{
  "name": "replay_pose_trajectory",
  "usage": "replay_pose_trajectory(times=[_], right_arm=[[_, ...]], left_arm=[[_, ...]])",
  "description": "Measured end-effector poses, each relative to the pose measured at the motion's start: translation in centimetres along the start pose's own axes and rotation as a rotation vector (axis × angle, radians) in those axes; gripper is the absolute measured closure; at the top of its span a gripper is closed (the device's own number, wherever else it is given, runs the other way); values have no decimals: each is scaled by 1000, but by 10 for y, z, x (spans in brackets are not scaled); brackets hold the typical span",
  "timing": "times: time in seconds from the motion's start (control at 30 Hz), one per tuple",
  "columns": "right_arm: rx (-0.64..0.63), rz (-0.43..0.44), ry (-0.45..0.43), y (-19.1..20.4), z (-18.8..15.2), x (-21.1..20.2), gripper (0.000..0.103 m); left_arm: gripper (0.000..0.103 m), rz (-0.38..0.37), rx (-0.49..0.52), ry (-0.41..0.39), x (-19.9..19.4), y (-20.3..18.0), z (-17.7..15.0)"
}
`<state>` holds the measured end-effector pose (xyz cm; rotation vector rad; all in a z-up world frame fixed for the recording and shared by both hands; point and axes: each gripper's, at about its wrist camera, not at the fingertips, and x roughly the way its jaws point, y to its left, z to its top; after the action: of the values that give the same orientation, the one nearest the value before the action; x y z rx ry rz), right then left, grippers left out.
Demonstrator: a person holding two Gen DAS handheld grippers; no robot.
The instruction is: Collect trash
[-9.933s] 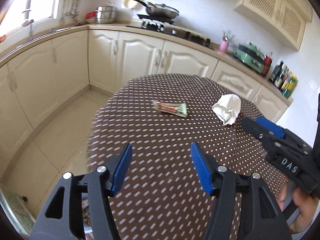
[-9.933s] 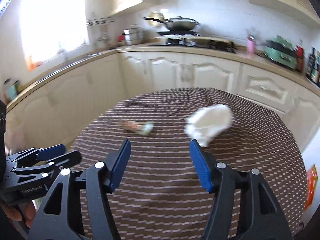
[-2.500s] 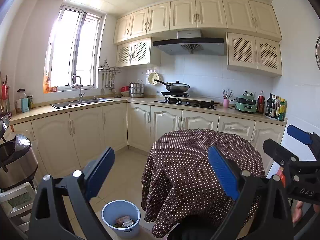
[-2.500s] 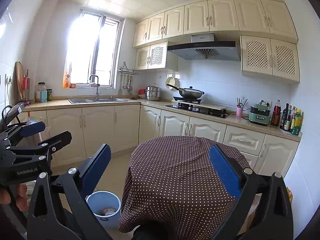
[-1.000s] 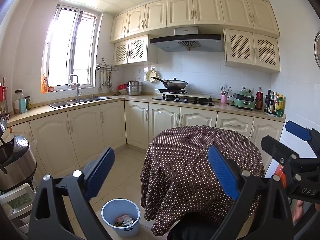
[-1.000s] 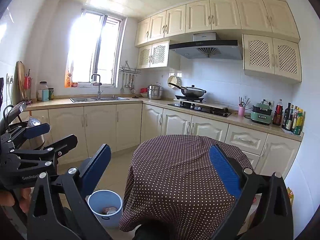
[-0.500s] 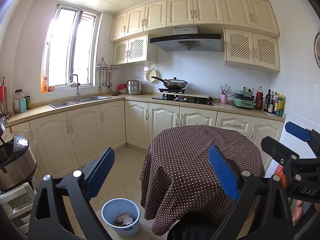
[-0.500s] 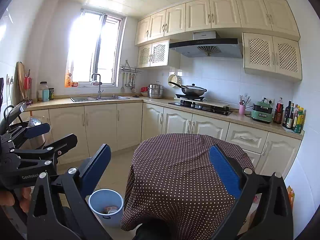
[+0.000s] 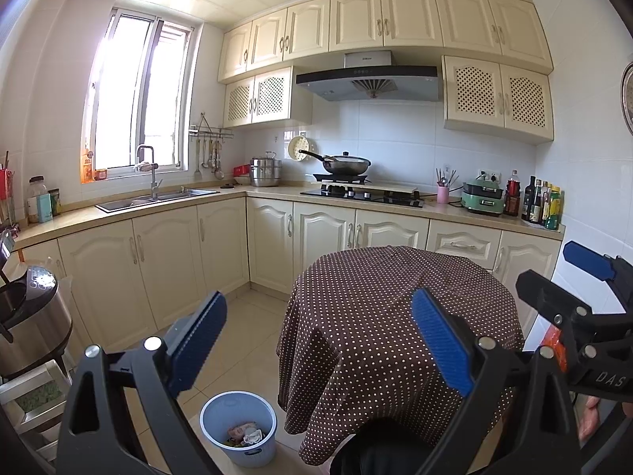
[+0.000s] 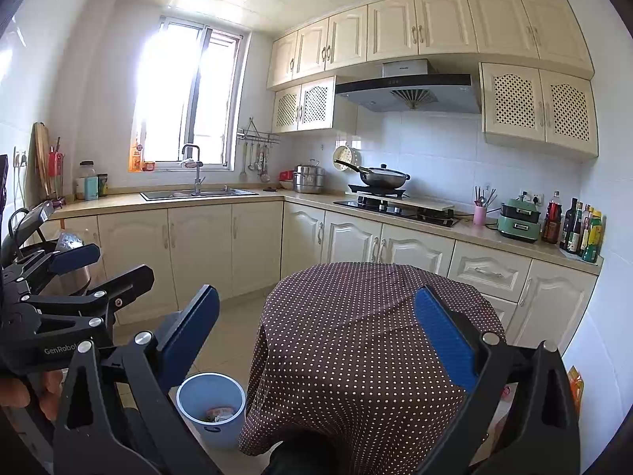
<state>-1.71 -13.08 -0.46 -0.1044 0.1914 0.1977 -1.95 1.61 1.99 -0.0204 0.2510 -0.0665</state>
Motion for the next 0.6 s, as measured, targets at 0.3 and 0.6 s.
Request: replay_pose_trajectory(times=[0.3, 0.6], right_arm=[[-1, 4, 3, 1, 1, 0, 7], [-3, 14, 9, 1, 2, 3, 8]], left_arm=[[10, 0, 3, 3, 1, -1, 0], [10, 2, 3, 4, 2, -1, -1]])
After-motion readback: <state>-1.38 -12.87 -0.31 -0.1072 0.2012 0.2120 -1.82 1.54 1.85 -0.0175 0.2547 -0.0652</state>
